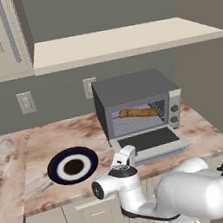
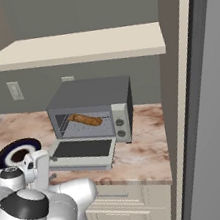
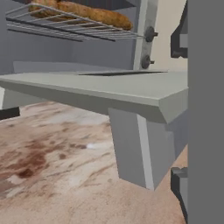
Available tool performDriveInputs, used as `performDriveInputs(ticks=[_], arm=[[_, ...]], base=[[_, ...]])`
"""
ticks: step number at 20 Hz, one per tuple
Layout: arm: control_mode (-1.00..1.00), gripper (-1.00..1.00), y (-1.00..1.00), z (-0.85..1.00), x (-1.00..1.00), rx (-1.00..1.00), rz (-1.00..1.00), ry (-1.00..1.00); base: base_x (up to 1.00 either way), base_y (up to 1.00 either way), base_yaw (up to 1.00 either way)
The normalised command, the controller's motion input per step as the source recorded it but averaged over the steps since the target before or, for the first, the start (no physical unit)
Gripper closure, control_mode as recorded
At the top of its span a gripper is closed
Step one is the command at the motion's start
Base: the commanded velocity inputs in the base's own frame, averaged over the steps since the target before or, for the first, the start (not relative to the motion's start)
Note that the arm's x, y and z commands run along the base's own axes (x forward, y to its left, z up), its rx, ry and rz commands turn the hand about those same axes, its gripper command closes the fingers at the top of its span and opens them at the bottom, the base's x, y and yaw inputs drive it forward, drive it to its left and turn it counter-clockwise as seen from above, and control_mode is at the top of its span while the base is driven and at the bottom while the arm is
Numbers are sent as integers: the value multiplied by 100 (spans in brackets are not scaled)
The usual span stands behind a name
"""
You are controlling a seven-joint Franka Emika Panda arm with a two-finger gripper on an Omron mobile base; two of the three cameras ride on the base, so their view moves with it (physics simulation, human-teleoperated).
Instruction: Pull the toaster oven rack outwards. Pick up the baguette from the plate and place it on the toaster oven rack. Close the toaster oven door fully and set the temperature to the lowest setting.
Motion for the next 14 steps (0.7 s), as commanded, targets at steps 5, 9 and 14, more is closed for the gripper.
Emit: performDriveInputs(ticks=[5,9,14], arm=[[-100,-100,0,50,44,-1,7,-12],[-100,-100,0,77,63,0,5,-8],[-100,-100,0,96,73,0,0,-3]], base=[[0,0,0],[0,0,0],[0,0,0]])
